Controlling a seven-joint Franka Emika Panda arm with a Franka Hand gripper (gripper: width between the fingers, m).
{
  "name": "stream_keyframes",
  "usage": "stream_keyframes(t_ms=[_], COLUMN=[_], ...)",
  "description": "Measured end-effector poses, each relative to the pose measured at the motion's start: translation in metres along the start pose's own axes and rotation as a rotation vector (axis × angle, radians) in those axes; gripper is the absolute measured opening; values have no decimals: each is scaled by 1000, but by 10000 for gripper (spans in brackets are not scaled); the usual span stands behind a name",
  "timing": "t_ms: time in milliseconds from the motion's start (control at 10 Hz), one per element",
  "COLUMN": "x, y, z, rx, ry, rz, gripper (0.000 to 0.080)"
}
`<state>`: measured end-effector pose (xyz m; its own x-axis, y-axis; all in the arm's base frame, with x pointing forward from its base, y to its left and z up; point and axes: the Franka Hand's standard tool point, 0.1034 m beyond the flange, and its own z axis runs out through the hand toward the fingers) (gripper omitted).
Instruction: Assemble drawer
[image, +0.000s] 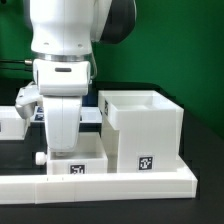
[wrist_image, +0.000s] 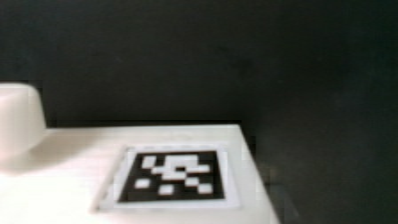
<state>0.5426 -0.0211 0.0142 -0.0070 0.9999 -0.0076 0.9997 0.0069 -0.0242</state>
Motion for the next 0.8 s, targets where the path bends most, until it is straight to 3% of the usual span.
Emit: stream_keyframes(t_ms=[200,400,700,800], x=[1,12,16,18], y=[0,1,0,1], z=[1,3,5,5], rx=[-5,-53,-68,-88], ry=[1,10,14,17], rz=[1,2,21,37], gripper=[42,42,42,42])
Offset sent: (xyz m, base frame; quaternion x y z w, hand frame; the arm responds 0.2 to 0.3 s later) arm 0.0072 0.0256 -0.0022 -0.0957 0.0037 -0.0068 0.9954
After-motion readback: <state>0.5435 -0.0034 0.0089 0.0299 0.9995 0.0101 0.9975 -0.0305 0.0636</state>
